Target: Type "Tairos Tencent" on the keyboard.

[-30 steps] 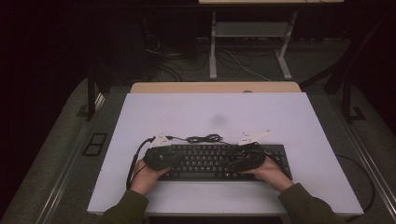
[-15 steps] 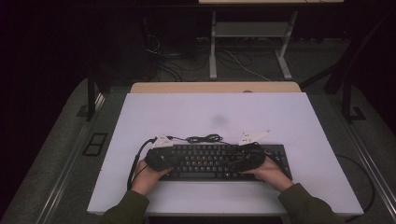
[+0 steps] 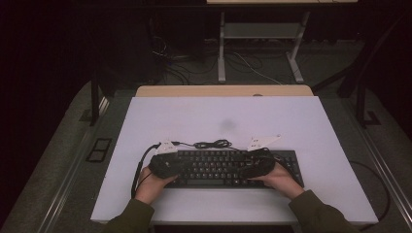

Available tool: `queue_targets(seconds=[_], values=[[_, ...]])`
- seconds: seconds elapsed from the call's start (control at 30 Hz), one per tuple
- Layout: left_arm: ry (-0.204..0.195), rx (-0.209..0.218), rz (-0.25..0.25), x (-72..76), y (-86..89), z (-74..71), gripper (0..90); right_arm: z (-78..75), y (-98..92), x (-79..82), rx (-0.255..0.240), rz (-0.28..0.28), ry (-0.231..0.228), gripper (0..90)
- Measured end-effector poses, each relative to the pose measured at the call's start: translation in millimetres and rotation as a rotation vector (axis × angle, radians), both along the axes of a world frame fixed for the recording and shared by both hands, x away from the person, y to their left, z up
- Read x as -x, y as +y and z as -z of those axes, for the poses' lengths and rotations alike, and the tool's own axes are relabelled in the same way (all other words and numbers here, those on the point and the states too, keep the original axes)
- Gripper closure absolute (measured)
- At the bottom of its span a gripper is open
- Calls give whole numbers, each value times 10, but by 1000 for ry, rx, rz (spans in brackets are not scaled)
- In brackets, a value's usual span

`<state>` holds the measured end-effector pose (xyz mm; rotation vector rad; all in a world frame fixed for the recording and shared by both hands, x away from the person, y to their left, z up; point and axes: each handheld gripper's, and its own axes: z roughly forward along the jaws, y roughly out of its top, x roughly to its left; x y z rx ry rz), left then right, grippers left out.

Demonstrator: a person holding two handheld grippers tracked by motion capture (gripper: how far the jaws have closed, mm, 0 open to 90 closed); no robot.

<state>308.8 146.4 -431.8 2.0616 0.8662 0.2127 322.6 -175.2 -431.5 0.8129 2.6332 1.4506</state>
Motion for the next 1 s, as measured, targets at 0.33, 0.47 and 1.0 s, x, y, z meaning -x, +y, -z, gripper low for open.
queue_targets(seconds=[0.33,0.47,1.0], values=[[1,4,-7,61,58,1,674,-22,82,-30,-14,-32,5,611],[-4,5,-18,105,91,-2,615,-18,146,-43,-13,-57,13,684],[-2,9,-75,252,239,18,393,-12,411,-90,-1,-166,23,878]])
